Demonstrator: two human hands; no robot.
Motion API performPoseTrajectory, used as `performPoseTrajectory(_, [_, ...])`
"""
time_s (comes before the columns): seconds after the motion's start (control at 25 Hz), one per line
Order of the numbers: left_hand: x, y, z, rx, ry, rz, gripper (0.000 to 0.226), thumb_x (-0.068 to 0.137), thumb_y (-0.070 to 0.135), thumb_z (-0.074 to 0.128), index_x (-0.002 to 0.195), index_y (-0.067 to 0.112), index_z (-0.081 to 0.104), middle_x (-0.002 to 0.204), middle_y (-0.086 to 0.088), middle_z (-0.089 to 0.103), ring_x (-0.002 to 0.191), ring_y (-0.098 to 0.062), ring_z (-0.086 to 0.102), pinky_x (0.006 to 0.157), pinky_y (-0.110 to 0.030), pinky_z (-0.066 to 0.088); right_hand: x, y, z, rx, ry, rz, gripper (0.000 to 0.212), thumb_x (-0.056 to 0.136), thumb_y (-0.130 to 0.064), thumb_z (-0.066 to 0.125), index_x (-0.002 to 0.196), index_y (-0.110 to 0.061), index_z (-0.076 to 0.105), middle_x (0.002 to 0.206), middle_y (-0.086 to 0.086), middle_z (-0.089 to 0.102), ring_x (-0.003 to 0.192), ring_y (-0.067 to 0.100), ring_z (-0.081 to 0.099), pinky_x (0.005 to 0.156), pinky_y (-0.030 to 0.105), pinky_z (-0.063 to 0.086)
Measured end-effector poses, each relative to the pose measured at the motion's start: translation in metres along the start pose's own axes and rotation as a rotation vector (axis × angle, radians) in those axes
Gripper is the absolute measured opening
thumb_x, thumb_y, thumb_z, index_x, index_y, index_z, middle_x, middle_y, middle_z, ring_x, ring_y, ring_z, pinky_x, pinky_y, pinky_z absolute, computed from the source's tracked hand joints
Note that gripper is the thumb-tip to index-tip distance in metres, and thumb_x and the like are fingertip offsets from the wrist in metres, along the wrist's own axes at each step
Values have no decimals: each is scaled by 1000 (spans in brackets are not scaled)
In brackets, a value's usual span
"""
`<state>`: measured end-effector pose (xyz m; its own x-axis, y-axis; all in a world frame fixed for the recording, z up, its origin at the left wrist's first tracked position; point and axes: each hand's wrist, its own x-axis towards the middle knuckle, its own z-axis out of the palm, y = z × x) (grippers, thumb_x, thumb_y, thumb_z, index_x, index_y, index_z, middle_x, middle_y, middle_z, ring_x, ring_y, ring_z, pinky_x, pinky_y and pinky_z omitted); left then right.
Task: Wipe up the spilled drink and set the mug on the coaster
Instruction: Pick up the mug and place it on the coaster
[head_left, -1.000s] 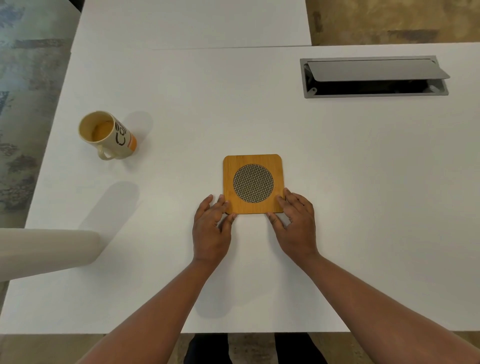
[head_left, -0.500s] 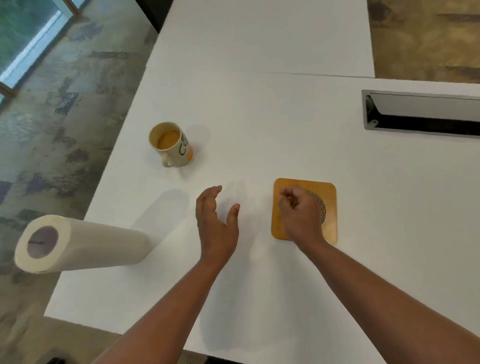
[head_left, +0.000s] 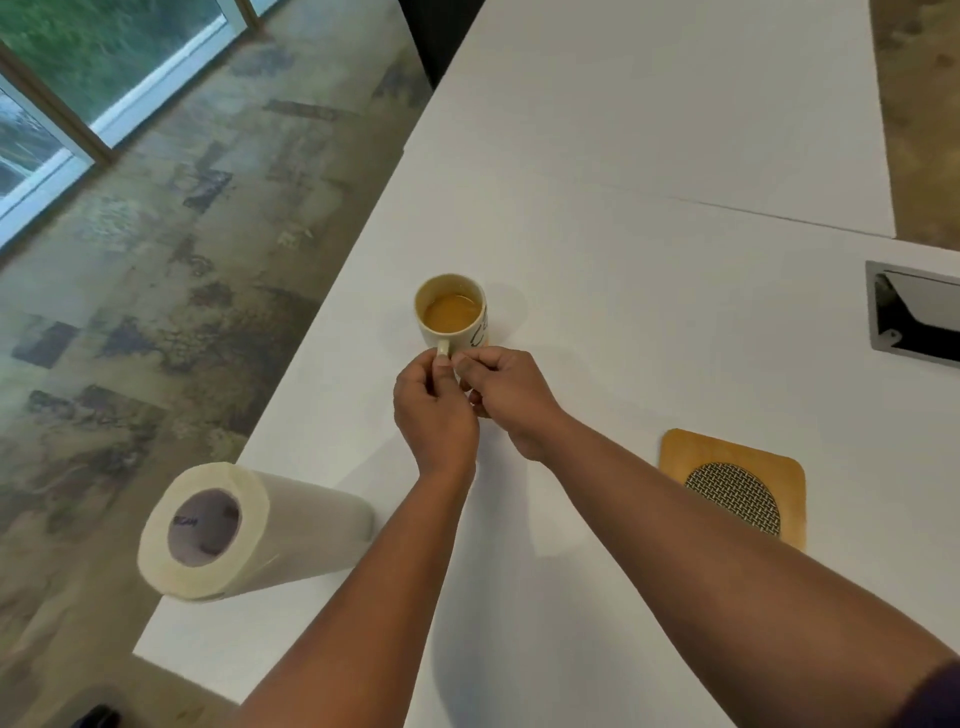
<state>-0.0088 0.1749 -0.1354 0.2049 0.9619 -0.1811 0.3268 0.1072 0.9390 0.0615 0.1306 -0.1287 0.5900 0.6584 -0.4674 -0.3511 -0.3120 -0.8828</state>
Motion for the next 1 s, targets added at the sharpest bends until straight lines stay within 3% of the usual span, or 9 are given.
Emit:
performPoseTrajectory(0.16, [8, 3, -3, -19, -6, -10, 15, 104, 21, 53, 102, 26, 67, 91, 17, 68, 86, -2, 66, 73, -14, 51, 15, -4, 15, 193, 66, 119, 20, 93, -27, 69, 96, -9, 76, 72, -1, 60, 63, 11, 53, 66, 29, 50])
performPoseTrajectory(0.28, [11, 4, -4, -61, -12, -59, 14, 104, 20, 54, 106, 24, 67, 94, 19, 67, 88, 0, 66, 69, -9, 51, 17, -4, 19, 324, 78, 157, 17, 89, -22, 74, 96, -8, 78, 67, -3, 59, 59, 9, 52, 67, 29, 48])
performPoseTrajectory(0.36, [13, 6, -2, -130, -29, -98, 14, 104, 17, 54, 109, 24, 65, 99, 19, 67, 88, 5, 66, 66, -7, 52, 19, -3, 24, 392, 78, 175, 17, 87, -21, 75, 97, -8, 79, 73, 5, 64, 67, 15, 57, 75, 35, 53])
performPoseTrajectory(0.48, [16, 7, 0, -250, -48, -153, 17, 101, 12, 53, 112, 23, 62, 104, 12, 70, 88, 3, 70, 73, -17, 59, 19, -3, 30, 444, 48, 186, 20, 88, -21, 71, 100, -7, 77, 99, 22, 73, 91, 27, 68, 94, 44, 55])
performPoseTrajectory(0.64, [18, 7, 0, -277, -71, -151, 32, 101, 11, 48, 126, 28, 61, 113, 11, 71, 102, -7, 70, 87, -28, 60, 15, -6, 36, 408, 15, 134, 20, 95, -18, 62, 99, -4, 74, 91, 10, 75, 97, 22, 71, 92, 34, 56])
performPoseTrajectory(0.8, [11, 4, 1, -193, -154, -51, 36, 106, 22, 46, 139, 33, 58, 133, 12, 66, 119, -6, 63, 101, -31, 54, 9, -4, 28, 376, 31, 9, 19, 100, -14, 58, 101, -9, 76, 107, 16, 76, 108, 26, 71, 101, 39, 54])
performPoseTrajectory(1.0, [-10, -1, 3, -169, -237, 28, 38, 107, 26, 47, 143, 33, 54, 141, 12, 61, 128, -8, 58, 105, -34, 52, -9, 4, 7, 234, 85, -94, 20, 101, -19, 57, 99, -14, 76, 105, 20, 73, 106, 35, 69, 98, 46, 55])
